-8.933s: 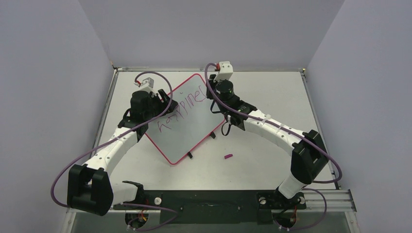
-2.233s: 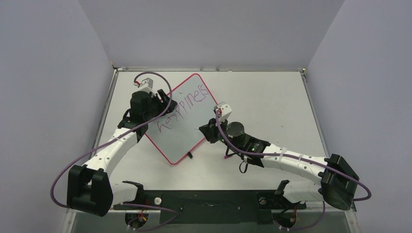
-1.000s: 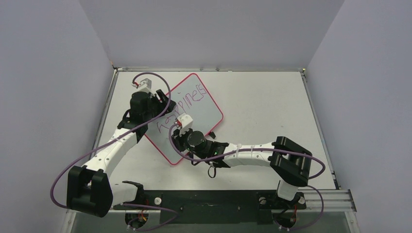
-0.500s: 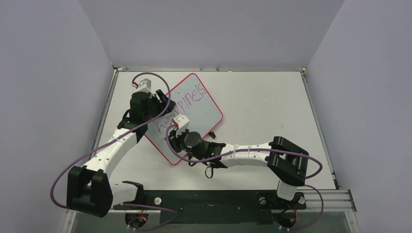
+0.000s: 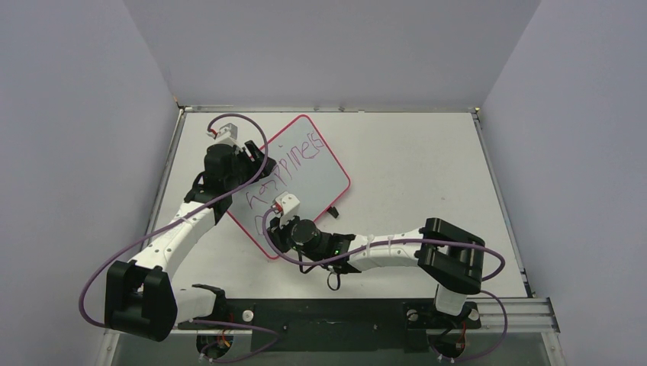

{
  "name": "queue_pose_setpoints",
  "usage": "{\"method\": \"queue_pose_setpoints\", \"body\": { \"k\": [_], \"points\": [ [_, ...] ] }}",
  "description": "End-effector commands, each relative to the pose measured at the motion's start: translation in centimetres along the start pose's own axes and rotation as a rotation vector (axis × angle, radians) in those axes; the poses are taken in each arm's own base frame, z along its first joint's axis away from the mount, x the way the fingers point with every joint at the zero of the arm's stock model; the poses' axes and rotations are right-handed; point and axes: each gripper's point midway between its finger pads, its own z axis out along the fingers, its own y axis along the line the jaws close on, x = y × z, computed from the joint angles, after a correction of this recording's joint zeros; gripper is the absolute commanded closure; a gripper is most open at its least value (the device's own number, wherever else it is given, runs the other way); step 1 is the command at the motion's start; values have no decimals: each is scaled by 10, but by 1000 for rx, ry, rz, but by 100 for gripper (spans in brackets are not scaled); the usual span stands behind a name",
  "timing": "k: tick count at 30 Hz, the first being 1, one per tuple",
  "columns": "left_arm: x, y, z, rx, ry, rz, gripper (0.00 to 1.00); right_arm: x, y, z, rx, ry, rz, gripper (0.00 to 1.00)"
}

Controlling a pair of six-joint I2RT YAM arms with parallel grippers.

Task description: Write a sentence on the whiteboard

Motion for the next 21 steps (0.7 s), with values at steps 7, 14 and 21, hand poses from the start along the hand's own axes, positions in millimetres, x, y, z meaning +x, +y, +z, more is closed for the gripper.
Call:
{"method": "queue_pose_setpoints", "body": {
  "k": [7,14,21],
  "points": [
    [13,13,6,-49,4,49,54,-40,-42,6,194,-62,-6,100],
    [13,13,6,-50,3,48,54,-63,-48,12,221,-93,-7,100],
    [13,14,6,-52,3,50,54,-47,-42,19,193,-50,-11,100]
  ]
}}
